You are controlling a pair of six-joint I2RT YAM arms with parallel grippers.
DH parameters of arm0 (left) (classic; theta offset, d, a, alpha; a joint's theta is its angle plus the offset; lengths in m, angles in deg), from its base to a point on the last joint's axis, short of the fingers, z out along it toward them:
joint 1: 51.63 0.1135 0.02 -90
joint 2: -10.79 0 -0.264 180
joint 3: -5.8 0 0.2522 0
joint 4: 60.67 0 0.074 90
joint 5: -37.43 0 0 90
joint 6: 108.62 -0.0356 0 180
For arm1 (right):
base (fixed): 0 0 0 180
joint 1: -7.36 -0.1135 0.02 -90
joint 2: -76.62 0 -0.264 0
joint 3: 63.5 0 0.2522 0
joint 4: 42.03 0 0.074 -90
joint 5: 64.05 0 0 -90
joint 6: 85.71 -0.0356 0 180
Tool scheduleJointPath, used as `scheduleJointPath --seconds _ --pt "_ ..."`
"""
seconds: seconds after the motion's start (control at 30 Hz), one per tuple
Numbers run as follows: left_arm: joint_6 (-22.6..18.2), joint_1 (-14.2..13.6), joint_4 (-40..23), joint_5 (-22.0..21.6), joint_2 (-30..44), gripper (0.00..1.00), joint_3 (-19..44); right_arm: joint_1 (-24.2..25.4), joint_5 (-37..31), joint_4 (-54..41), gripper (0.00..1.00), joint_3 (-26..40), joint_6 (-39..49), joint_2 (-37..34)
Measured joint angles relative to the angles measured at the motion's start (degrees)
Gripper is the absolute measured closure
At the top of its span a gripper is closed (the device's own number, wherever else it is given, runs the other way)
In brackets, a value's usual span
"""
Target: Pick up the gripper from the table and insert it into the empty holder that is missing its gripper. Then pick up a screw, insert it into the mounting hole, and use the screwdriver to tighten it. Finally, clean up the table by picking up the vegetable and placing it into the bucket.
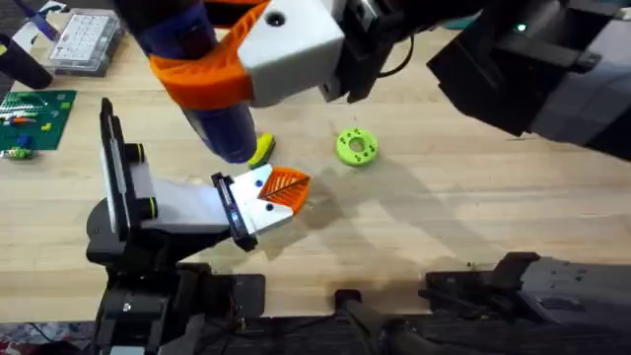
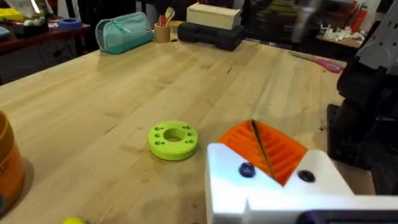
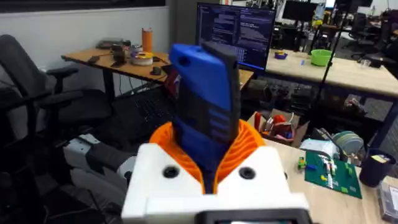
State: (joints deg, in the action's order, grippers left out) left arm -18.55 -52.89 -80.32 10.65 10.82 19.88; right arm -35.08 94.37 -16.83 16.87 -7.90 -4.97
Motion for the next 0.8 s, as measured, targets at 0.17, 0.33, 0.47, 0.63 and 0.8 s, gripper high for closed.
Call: scheduleJointPath --seconds 0.17,0.33,0.47,0.63,0.8 --pt "0.0 0.0 0.0 0.0 -0.02 0.984 0.0 0.0 -0.02 0.02 0.952 0.0 -0.04 -0.7" --pt "0.0 0.0 0.0 0.0 0.0 0.984 0.0 0.0 -0.13 0.02 0.952 -0.02 -0.04 -1.3" --pt "0.0 0.0 0.0 0.0 0.0 0.984 0.0 -0.18 -0.92 0.14 0.952 -0.52 -0.5 -1.3" --pt "0.0 0.0 0.0 0.0 0.0 0.984 0.0 -0.29 -2.16 0.96 0.952 -2.09 -1.1 -1.3" --pt "0.02 0.0 0.0 0.0 0.0 0.982 0.0 -0.31 -2.75 1.33 0.952 -2.34 -1.29 -1.3"
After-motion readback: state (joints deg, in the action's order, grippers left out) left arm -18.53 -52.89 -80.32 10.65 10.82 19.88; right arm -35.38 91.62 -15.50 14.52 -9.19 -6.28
